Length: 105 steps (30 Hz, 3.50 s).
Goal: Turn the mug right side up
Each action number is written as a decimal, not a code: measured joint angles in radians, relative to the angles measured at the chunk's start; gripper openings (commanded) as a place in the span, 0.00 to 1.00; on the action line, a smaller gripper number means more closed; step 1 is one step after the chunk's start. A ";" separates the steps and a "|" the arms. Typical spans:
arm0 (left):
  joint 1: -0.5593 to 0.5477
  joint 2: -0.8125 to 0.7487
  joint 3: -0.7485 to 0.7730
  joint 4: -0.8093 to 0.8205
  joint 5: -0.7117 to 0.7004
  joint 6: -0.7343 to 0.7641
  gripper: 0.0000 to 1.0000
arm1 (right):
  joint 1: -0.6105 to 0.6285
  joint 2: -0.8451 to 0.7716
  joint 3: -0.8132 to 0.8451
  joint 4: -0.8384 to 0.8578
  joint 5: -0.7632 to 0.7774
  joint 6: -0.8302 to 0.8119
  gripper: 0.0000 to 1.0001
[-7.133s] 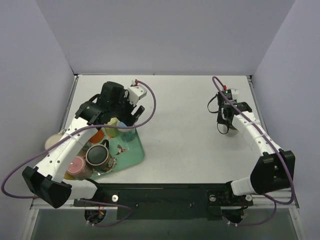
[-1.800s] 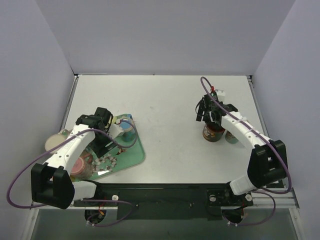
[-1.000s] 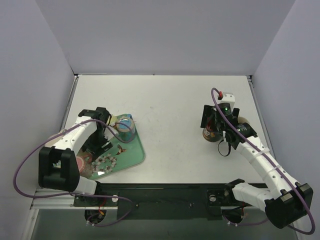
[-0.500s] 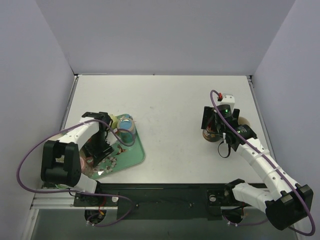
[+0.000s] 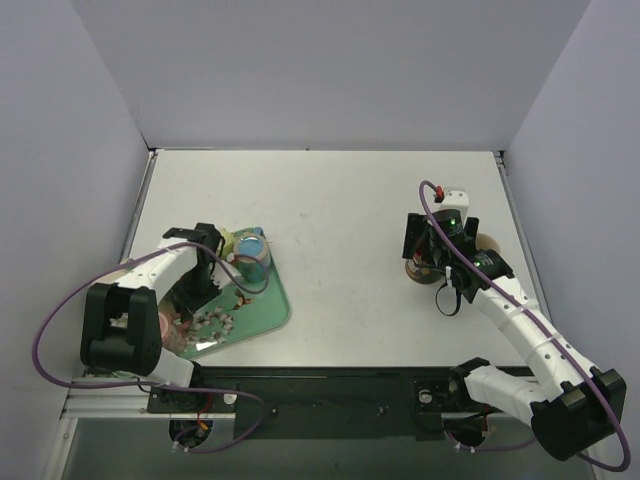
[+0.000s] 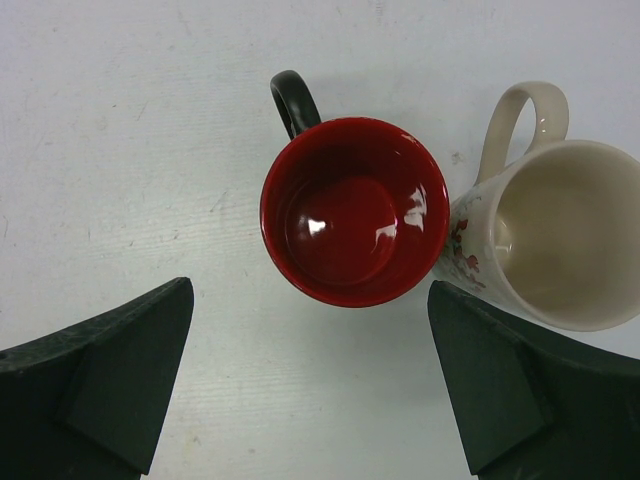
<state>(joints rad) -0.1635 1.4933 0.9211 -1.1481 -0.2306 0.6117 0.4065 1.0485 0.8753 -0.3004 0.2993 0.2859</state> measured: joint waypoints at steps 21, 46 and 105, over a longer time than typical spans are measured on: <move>-0.006 -0.311 0.084 -0.011 0.113 0.018 0.00 | 0.064 -0.066 0.003 -0.002 -0.063 0.016 0.96; -0.007 -0.435 0.488 -0.099 0.502 -0.193 0.00 | 0.563 0.530 0.200 0.818 -0.772 0.358 0.95; -0.058 -0.372 0.293 -0.081 0.097 -0.106 0.89 | 0.177 0.646 0.359 0.003 -0.019 0.489 0.06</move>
<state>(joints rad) -0.2218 1.1210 1.2144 -1.2289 -0.1333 0.5060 0.5835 1.6947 1.2339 -0.2974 0.2802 0.7753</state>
